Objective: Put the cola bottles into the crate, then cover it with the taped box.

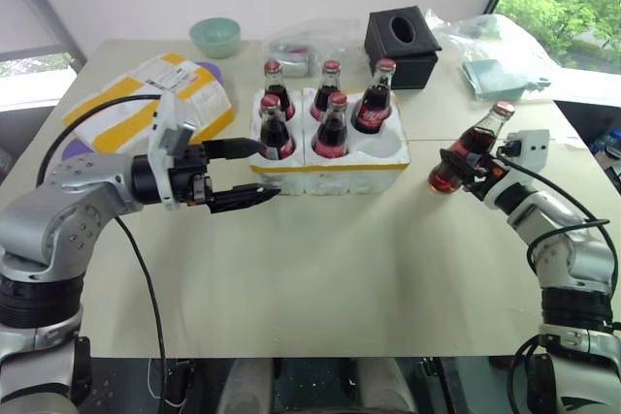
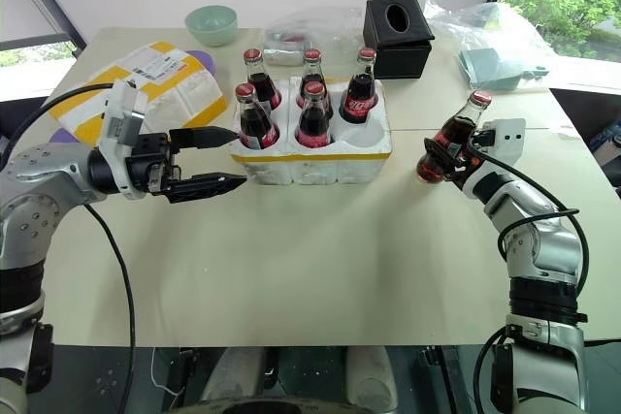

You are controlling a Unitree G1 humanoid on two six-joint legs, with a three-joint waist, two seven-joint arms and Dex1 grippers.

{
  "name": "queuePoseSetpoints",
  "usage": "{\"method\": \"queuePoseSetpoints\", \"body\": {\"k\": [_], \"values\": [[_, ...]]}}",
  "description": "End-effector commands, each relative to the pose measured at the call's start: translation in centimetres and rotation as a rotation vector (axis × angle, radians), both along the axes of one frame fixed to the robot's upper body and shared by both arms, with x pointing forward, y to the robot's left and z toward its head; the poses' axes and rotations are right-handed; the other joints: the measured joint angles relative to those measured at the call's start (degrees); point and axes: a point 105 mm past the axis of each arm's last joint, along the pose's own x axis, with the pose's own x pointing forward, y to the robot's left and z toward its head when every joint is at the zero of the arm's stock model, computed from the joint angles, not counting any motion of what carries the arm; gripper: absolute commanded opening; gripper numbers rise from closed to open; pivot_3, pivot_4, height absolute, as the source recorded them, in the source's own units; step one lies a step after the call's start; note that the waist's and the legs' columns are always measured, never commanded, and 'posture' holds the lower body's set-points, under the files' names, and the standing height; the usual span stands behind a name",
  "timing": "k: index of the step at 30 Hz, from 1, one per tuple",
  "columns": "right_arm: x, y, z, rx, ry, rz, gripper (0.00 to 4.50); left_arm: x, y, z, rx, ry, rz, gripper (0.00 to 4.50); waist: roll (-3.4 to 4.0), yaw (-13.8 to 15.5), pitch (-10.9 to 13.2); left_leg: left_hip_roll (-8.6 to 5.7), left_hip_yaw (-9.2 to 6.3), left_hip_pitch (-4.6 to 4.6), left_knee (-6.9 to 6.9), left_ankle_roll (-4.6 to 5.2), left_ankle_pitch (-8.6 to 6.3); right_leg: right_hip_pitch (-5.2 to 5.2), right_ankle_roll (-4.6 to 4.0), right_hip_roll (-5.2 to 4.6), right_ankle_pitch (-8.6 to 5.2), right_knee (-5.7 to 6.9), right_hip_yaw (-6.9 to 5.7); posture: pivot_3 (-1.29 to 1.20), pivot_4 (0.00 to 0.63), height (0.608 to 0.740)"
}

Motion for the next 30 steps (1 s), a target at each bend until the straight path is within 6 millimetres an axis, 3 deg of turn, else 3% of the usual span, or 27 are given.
{"method": "queuePoseSetpoints", "body": {"k": [1, 6, 12, 17, 30], "values": [[-0.7, 0.0, 5.3, -0.027, -0.169, 0.004, 2.82, -0.3, -0.2, 1.0, 0.004, -0.053, -0.015, 4.50, 0.09, 0.0, 0.1, 0.00, 0.00, -0.01, -0.01, 0.00, 0.00, -0.02, 0.00, 0.00, 0.00, 0.00, 0.00, 0.00, 0.150, 0.739], [-1.7, 2.8, 10.4, 0.002, -0.304, 0.118, 2.82, -0.3, -0.2, 1.0, 0.003, -0.053, -0.016, 4.50, 0.43, -0.4, 0.3, 0.00, 0.03, -0.05, -0.04, 0.00, 0.00, -0.12, 0.13, 0.00, 0.07, 0.02, 0.04, 0.00, 0.150, 0.739], [-1.9, 7.2, 13.0, 0.007, -0.372, 0.246, 2.82, 0.0, -0.1, 0.9, 0.006, -0.054, -0.007, 4.50, 0.45, -0.3, 0.3, 0.01, 0.04, -0.05, -0.11, 0.00, 0.00, -0.19, 0.17, 0.05, 0.10, 0.04, 0.10, 0.00, 0.150, 0.739], [-1.3, 10.2, 12.6, 0.016, -0.358, 0.328, 2.82, 0.1, 0.0, 0.8, 0.007, -0.061, 0.003, 4.50, 0.44, -0.2, 0.3, 0.01, 0.05, -0.06, -0.10, 0.00, 0.00, -0.17, 0.15, 0.04, 0.09, 0.01, 0.10, 0.00, 0.150, 0.739], [-0.4, 12.8, 9.3, 0.003, -0.253, 0.411, 2.82, 0.2, 0.4, 0.8, -0.003, -0.079, 0.040, 4.50, 0.45, -0.3, 0.3, 0.01, 0.05, -0.07, -0.10, 0.00, 0.00, -0.21, 0.15, 0.05, 0.09, 0.04, 0.10, 0.00, 0.150, 0.739]]}}
